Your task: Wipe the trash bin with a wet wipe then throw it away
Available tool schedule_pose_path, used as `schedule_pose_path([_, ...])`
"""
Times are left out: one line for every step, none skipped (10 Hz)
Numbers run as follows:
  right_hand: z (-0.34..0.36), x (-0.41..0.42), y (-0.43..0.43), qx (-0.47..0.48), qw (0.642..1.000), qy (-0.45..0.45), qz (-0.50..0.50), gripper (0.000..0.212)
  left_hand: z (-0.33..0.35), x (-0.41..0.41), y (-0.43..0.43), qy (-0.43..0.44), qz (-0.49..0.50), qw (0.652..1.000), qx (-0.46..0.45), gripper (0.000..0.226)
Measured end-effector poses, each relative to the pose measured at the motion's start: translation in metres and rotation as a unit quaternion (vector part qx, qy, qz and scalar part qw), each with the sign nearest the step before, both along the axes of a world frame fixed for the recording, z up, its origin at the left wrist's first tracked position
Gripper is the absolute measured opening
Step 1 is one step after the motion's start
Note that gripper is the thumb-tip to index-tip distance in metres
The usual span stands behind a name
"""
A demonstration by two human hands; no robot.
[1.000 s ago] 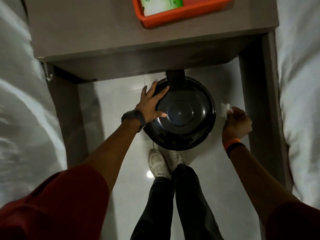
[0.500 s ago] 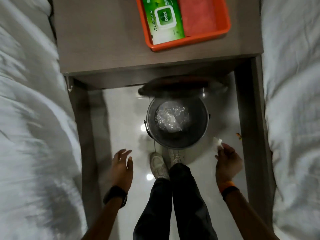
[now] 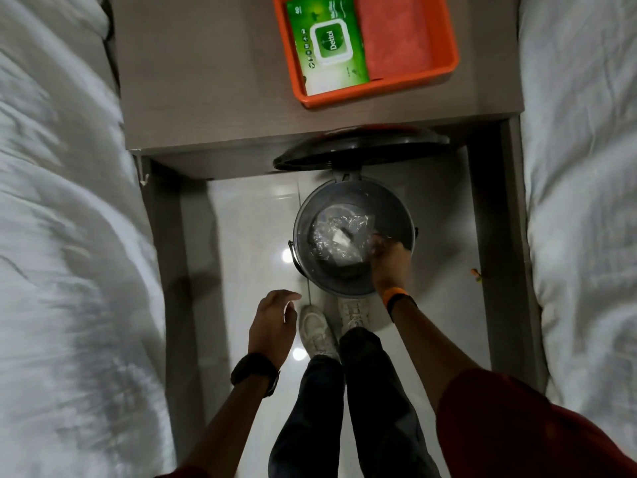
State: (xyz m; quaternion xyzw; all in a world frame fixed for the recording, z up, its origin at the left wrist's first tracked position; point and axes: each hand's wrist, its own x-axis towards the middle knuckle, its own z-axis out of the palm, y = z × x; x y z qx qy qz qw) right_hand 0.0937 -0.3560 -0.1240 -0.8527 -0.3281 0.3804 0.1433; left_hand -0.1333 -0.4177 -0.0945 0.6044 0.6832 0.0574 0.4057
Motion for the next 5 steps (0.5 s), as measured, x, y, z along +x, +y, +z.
schedule_pose_path([0.036,0.005,-0.004,0.026,0.997,-0.070,-0.013,0.021,0.022,0.008,0.014,-0.007,-0.018,0.999,0.036,0.027])
schedule_pose_path([0.080,0.009,-0.007,0.111,0.985,-0.133,0.005,0.013,0.055,0.017,0.035,-0.006,-0.032,0.994,0.105,0.027])
schedule_pose_path([0.171,0.018,0.015,0.247,0.949,-0.192,0.040,0.019,0.134,0.036,0.092,0.019,-0.069,0.969,0.238,0.035])
schedule_pose_path([0.242,0.024,0.061,0.340,0.911,-0.225,0.060,0.028,0.206,0.049,0.150,0.026,-0.083,0.939,0.333,0.037])
schedule_pose_path([0.345,0.033,0.126,0.404,0.866,-0.280,0.091,0.048,0.314,0.064,0.218,0.049,-0.108,0.899,0.423,0.040])
